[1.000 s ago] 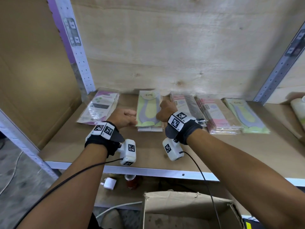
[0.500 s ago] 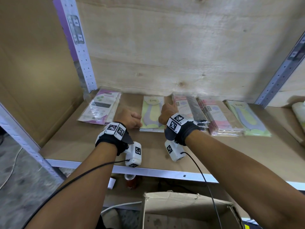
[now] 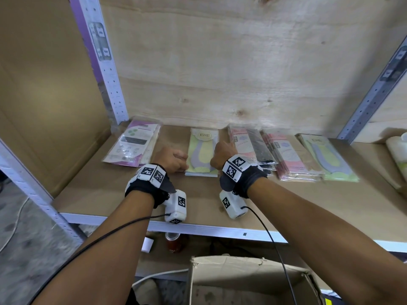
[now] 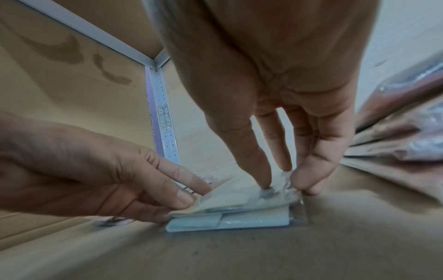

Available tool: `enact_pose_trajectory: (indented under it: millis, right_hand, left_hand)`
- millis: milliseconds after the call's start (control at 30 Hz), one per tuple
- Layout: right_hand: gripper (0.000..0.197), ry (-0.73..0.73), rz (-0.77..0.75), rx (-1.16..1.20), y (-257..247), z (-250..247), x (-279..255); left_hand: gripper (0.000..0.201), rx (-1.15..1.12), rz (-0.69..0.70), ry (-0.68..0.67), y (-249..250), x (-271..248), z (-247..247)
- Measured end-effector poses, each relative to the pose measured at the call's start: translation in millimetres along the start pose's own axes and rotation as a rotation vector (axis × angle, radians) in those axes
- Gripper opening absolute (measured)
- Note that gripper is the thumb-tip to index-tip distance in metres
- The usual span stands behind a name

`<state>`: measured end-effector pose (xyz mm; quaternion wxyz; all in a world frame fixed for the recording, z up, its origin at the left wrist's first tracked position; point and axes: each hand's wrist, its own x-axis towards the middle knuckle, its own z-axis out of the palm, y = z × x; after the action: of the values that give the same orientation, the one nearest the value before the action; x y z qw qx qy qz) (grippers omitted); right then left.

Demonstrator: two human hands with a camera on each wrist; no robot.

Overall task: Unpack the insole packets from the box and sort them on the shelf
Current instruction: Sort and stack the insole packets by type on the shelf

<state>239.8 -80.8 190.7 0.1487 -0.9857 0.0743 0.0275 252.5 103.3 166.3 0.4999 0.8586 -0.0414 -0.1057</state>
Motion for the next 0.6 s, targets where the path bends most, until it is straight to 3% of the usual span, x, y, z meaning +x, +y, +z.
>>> enact_pose_trajectory:
  millis: [67, 167, 267, 367, 500, 600]
  right_hand:
    - [0.03, -0.01, 0.005, 0.004, -1, -2, 0]
    - [0.014, 0.048, -0.019, 0.008, -6, -7, -1]
    - [0.038, 0.131, -0.113, -0.007, -14, -10, 1]
    - [0.033, 0.143, -0.225, 0.125, -39, -11, 1]
    - [0.016, -0.053, -0.243, 0.476, -81, 3, -3]
    - [0.009, -0.198, -0.177, 0.704, -108, 18, -10]
  left_hand:
    - [0.037, -0.061, -0.001, 0.008, 2, -3, -3]
    - [0.029, -0.093, 0.049, 0.143, 2, -6, -19]
    - [0.018, -0.098, 0.1, 0.332, -2, -9, -47]
    - [0.017, -0.046, 0.085, 0.468, -18, -13, -80]
    - [0.029, 0.063, -0.071, 0.556, -45, -26, -119]
    - [0.034, 0.125, -0.167, 0.471, -56, -32, -134]
